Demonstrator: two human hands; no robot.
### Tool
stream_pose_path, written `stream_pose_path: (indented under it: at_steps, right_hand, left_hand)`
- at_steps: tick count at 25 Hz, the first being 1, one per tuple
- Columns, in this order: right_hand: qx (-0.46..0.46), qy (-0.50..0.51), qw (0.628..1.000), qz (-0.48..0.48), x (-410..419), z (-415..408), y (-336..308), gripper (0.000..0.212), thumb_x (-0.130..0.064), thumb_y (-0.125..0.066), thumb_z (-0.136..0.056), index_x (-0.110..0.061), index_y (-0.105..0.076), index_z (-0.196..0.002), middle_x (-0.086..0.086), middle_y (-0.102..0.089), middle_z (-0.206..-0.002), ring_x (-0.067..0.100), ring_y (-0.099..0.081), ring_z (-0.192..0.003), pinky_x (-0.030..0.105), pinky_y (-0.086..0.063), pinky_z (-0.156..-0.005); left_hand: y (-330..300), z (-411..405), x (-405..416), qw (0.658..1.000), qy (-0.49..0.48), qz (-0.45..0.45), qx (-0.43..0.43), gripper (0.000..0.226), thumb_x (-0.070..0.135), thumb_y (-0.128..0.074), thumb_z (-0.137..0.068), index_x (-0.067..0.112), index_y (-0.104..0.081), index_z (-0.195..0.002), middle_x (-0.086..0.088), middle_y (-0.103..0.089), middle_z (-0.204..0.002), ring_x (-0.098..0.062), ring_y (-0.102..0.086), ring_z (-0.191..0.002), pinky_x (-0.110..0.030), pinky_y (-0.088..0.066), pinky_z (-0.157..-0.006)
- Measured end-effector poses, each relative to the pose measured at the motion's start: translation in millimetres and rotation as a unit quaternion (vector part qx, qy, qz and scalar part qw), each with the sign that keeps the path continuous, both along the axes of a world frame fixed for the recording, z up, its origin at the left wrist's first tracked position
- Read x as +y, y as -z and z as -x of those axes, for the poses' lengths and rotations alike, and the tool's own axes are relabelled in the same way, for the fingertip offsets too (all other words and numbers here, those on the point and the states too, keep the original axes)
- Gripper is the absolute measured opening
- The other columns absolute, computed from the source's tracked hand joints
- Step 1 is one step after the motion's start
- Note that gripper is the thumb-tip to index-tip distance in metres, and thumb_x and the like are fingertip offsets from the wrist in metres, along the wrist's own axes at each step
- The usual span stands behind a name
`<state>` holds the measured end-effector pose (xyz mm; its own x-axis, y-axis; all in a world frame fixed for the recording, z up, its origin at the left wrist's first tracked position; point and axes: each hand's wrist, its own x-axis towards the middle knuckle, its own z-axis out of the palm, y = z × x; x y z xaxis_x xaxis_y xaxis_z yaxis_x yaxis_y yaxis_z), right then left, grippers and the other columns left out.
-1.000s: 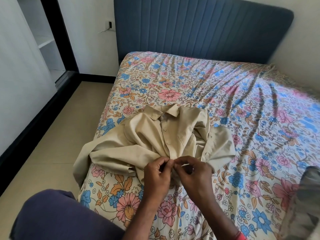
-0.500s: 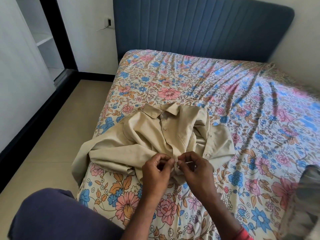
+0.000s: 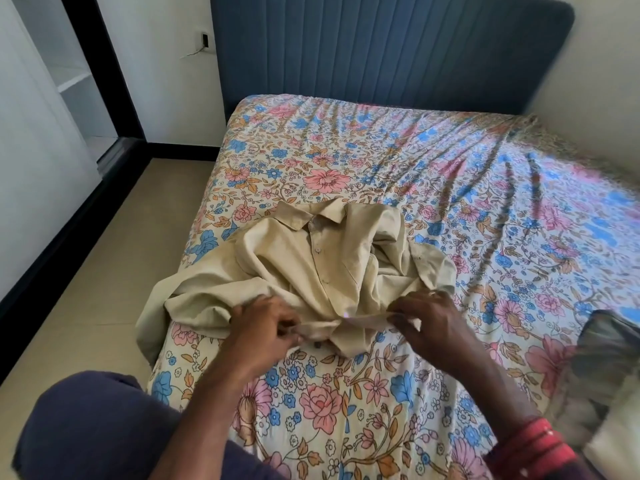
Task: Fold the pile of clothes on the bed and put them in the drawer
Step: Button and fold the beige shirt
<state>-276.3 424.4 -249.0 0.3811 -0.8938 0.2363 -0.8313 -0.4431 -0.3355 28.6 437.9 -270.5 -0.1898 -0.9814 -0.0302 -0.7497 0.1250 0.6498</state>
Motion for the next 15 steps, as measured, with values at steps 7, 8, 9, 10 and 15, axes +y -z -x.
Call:
stream_pose_path:
  at_steps: [7, 8, 9, 10, 15]
  right_hand:
    - [-0.180, -0.049, 0.972, -0.142, -37.1, 35.0, -95.6, 0.008, -0.033, -0.078, -0.084, -0.026, -0.079, -0.080, 0.000, -0.072, -0.070, 0.012, -0.063, -0.061, 0.032, -0.049, -0.056]
    - [-0.186, -0.063, 0.963, -0.183, -45.7, 33.7, -104.5, 0.006, -0.027, -0.078, -0.087, -0.023, -0.080, -0.082, 0.002, -0.073, -0.071, 0.011, -0.063, -0.063, 0.028, -0.048, -0.056]
    - [-0.162, -0.076, 0.959, -0.222, -55.5, 27.7, -111.0, 0.008, -0.023, -0.077, -0.089, -0.020, -0.080, -0.083, 0.001, -0.073, -0.071, 0.008, -0.062, -0.063, 0.025, -0.046, -0.056]
    - [-0.112, -0.088, 0.961, -0.236, -68.3, 20.0, -112.3, 0.010, -0.022, -0.076, -0.092, -0.018, -0.080, -0.084, -0.004, -0.071, -0.069, 0.005, -0.060, -0.062, 0.023, -0.045, -0.058]
    - [-0.133, 0.136, 0.970, 0.152, -111.5, -31.7, -123.0, 0.011, -0.026, -0.071, -0.096, -0.018, -0.078, -0.096, 0.001, -0.072, -0.070, 0.021, -0.067, -0.065, 0.036, -0.051, -0.067]
  left_hand:
    - [-75.6, -60.4, -30.5, 0.940, 0.077, -0.096, 0.319, 0.019, 0.006, -0.079, -0.078, 0.008, -0.079, -0.097, -0.013, -0.076, -0.095, -0.020, -0.071, -0.090, -0.025, -0.057, -0.074]
    - [-81.4, -67.8, -37.6, 0.935, 0.084, -0.127, 0.320, 0.023, 0.002, -0.079, -0.078, 0.003, -0.078, -0.101, -0.016, -0.076, -0.097, -0.022, -0.071, -0.090, -0.026, -0.058, -0.074]
    - [-85.5, -73.1, -46.8, 0.939, 0.081, -0.153, 0.299, 0.025, 0.000, -0.080, -0.078, 0.001, -0.077, -0.102, -0.018, -0.075, -0.099, -0.025, -0.071, -0.091, -0.028, -0.059, -0.075]
    - [-88.0, -75.1, -56.8, 0.950, 0.065, -0.165, 0.256, 0.023, 0.001, -0.081, -0.078, 0.002, -0.077, -0.100, -0.019, -0.076, -0.099, -0.027, -0.071, -0.092, -0.030, -0.060, -0.077]
    - [-125.3, -31.9, -93.7, 0.931, -0.201, 0.302, 0.040, 0.011, 0.020, -0.077, -0.088, 0.020, -0.076, -0.099, -0.008, -0.074, -0.086, -0.032, -0.069, -0.080, -0.036, -0.055, -0.068]
